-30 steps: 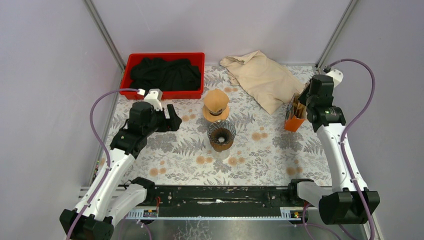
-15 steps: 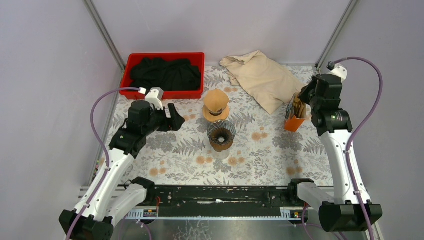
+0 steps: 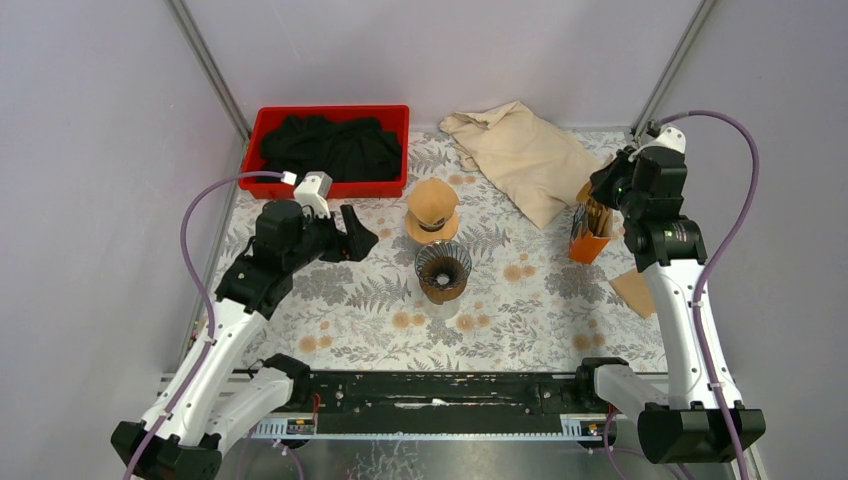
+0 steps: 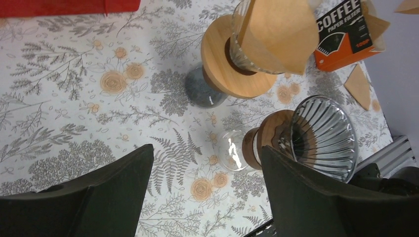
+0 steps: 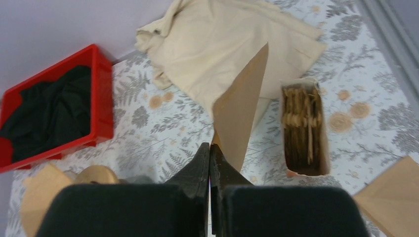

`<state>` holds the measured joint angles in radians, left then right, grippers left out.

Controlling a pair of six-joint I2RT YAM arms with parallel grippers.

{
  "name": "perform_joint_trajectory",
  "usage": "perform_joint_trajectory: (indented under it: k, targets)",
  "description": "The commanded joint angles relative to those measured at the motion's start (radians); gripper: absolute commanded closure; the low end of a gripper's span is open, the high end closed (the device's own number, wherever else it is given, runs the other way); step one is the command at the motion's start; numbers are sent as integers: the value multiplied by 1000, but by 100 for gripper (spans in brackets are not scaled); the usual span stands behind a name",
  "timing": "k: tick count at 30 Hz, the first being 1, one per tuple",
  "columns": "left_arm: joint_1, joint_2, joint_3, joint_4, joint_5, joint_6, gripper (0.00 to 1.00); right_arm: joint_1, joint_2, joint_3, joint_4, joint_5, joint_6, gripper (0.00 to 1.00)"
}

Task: Place the coffee filter in the dripper
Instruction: Pick up the coffee filter from the coffee filter holder, then place the coffee filter in the coffee dripper.

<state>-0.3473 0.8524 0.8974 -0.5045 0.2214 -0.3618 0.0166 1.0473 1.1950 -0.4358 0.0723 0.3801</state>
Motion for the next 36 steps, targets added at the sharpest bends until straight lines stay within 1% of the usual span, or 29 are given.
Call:
perform_joint_trajectory:
  k: [1,4,9,12,17,27,36]
  targets:
    - [-21,-8,65,69,26,-21,14,1,5,74,28,-170,-15,100]
    - [-42,-2,93,77,24,-28,14,13,14,95,25,-262,-3,100]
    - [-98,20,132,111,-2,-50,14,54,8,132,15,-320,7,100]
    - [-152,45,165,131,-48,-56,14,104,14,165,9,-348,14,100]
    - [-274,106,234,168,-160,-53,14,202,34,208,17,-378,41,100]
    - [-455,229,355,258,-363,-2,14,338,64,247,81,-394,104,100]
    - [-580,325,416,366,-528,127,13,445,102,286,109,-375,140,100]
